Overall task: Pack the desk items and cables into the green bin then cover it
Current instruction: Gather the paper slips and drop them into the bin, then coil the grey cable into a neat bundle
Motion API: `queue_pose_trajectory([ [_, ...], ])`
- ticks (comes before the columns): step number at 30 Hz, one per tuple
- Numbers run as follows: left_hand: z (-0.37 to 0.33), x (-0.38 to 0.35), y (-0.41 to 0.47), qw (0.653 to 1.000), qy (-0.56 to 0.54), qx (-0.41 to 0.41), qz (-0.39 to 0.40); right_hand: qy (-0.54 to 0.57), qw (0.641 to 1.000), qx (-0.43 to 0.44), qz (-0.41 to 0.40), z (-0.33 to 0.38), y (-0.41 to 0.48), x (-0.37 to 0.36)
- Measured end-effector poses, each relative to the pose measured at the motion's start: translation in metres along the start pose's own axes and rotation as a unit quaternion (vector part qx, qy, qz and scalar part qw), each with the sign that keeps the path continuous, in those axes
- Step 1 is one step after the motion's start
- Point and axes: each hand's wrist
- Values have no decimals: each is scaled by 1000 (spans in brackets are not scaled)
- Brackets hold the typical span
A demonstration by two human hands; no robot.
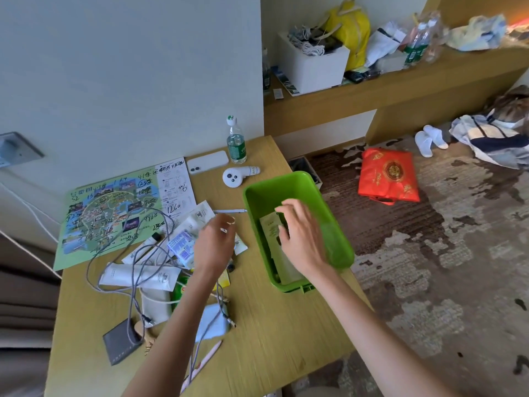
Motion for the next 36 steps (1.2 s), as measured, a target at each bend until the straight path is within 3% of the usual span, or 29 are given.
queue_pose_trajectory([
  [8, 104, 39, -46, 994, 81, 69, 18, 67, 984, 149, 65, 78, -21, -43],
  [15, 152, 32, -106, 978, 114, 129, 114, 67, 954, 171, 235, 87, -51, -92],
  [21, 158, 15, -135, 976, 139, 99, 139, -53, 872, 263, 409, 74, -62, -118],
  [25, 160, 16, -133, 975, 136, 98, 146, -115, 863, 291, 397, 76, -60, -125],
  [29, 158, 19, -132, 975, 137, 84, 151, -153, 877, 313, 331, 84, -54, -131],
  [36, 161, 31, -126, 972, 129, 84, 177, -100, 886, 351, 288, 74, -45, -130],
])
Point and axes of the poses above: each hand's wrist, its own y-axis towards the middle knuckle, its own x-axis out of the back of the hand, z = x × y, and after that the axes turned 4 degrees about -z, right-handed
